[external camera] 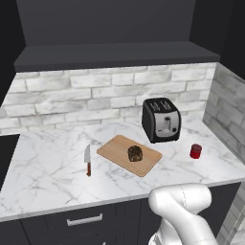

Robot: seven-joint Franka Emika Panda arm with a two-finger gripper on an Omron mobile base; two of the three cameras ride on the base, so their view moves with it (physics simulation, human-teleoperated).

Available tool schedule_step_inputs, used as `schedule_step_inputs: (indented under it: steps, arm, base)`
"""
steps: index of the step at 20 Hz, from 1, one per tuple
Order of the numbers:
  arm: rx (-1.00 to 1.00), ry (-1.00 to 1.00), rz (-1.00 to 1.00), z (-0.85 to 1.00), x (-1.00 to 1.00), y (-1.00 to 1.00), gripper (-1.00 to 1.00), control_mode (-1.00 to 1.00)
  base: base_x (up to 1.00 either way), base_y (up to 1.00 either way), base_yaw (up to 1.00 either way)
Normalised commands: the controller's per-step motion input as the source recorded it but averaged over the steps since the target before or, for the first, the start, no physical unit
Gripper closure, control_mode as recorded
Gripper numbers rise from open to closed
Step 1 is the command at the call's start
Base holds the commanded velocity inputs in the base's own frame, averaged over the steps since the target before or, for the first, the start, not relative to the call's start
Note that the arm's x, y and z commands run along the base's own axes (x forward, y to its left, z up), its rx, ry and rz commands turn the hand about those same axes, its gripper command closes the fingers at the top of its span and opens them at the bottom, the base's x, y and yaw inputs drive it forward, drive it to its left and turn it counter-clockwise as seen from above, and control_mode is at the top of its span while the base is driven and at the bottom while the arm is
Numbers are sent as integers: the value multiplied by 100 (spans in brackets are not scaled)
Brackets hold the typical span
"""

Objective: Pick the bread, place it on the cutting board, pick the jam, place it on the counter, and close the cabinet.

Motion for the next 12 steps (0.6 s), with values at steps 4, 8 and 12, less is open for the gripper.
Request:
schedule_step_inputs:
  steps: [4,8,12]
  arm:
    - [0,0,0,0,19,45,-100,-100]
    - [0,0,0,0,17,45,-100,-100]
    - [0,0,0,0,16,44,-100,-100]
  base:
    - [0,0,0]
    - [0,0,0]
    - [0,0,0]
